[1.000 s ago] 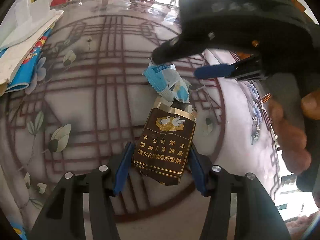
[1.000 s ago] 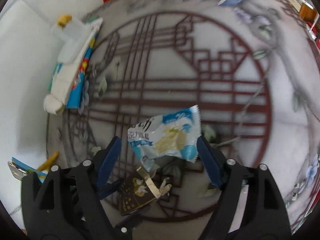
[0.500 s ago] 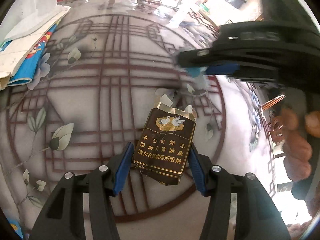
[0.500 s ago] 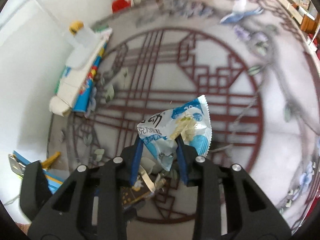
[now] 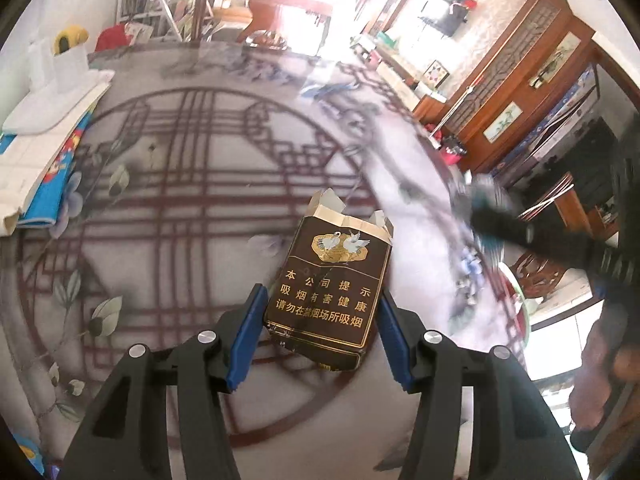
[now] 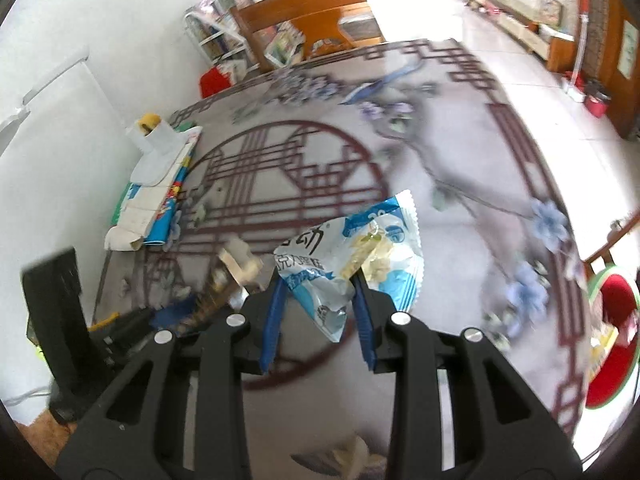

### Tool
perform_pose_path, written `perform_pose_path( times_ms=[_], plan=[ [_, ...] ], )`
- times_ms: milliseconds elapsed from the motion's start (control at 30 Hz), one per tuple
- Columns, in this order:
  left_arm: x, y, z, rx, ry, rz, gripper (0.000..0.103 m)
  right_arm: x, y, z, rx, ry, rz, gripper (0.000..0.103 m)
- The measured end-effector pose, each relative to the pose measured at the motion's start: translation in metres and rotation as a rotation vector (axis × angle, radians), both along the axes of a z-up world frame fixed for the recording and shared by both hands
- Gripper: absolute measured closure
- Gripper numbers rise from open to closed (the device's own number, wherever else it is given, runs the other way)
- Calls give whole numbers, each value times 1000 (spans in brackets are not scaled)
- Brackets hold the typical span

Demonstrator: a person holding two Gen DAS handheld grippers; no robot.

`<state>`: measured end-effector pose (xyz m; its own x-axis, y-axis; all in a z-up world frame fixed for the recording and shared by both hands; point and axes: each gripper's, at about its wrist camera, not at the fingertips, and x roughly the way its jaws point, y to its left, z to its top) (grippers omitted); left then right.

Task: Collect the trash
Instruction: 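Carry the cigarette box and wrapper over the red bucket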

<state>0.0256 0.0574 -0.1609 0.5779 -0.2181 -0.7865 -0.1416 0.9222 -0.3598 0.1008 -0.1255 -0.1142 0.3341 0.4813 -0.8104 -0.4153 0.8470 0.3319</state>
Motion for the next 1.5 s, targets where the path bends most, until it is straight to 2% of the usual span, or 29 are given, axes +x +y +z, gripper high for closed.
perform_pose_path(
  times_ms=[200, 600, 1167, 1500],
  plan=[
    [8, -19, 22, 10, -53, -23, 51, -17, -38, 1, 12, -14, -77, 71],
    [10, -61, 57, 44, -136, -78, 51, -30, -82, 17, 43, -72, -165, 71],
    [14, -113, 66, 63, -147, -130, 51, -34, -140, 19, 71, -74, -231, 70],
    [36, -195, 67, 46, -143, -273, 51, -27, -219, 14, 70, -69, -359, 70]
  ],
)
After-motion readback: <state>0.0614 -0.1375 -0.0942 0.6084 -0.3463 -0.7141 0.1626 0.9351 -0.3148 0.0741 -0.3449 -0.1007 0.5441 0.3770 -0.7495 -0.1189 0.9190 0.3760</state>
